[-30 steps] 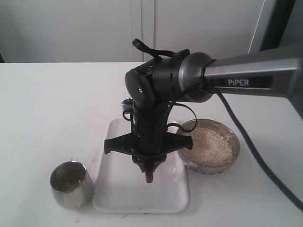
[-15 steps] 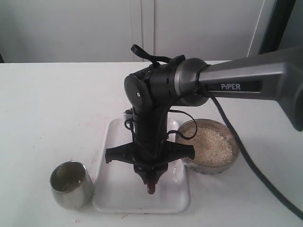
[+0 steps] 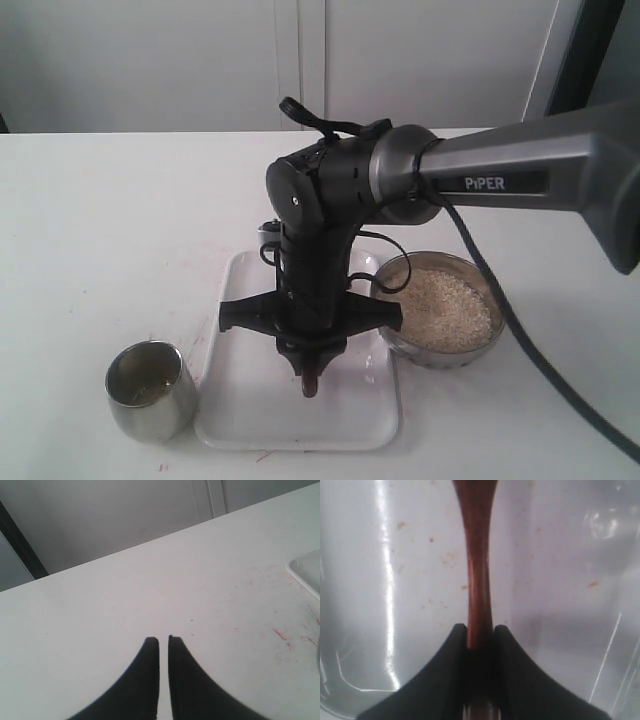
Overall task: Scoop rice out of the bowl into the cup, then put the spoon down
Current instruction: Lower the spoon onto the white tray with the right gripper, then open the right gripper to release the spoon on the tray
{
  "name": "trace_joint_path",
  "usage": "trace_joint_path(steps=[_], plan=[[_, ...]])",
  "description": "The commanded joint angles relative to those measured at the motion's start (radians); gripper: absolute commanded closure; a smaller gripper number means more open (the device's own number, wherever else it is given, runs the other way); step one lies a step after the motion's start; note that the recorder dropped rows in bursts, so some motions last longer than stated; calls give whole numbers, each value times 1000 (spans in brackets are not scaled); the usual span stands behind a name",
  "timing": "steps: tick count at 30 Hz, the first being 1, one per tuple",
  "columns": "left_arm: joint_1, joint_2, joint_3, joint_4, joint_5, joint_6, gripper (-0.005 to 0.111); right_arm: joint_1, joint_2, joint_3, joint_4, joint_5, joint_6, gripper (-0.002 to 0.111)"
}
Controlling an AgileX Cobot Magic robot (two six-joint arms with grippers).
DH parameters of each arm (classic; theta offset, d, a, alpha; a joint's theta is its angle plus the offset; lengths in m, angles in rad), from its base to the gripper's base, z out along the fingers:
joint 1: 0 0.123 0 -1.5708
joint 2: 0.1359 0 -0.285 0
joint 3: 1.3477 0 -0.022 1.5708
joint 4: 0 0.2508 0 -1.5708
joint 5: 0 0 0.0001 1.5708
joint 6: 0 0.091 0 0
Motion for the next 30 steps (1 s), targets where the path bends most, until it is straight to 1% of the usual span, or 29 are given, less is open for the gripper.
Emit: trace_joint_path(steps=[1, 8, 11, 16, 21, 28, 30], plan=[[-7, 1, -6, -9, -6, -1, 92, -14, 16, -3, -9, 26, -16, 105], [-7, 1, -6, -9, -6, -1, 92, -14, 18, -3, -9, -11, -24, 82], [-7, 1, -6, -9, -6, -1, 92, -14, 18, -3, -8, -13, -38, 77], [-7, 1, -6, -9, -6, -1, 92, -14, 9, -3, -8, -8, -46, 77], [-7, 1, -6, -9, -6, -1, 92, -14, -52, -3, -10, 16, -131, 77], [-7, 1, -6, -9, -6, -1, 92, -14, -177, -1, -16, 159, -267, 77], [-7, 1, -6, -9, -6, -1, 92, -10, -218, 0, -41, 202, -293, 80]])
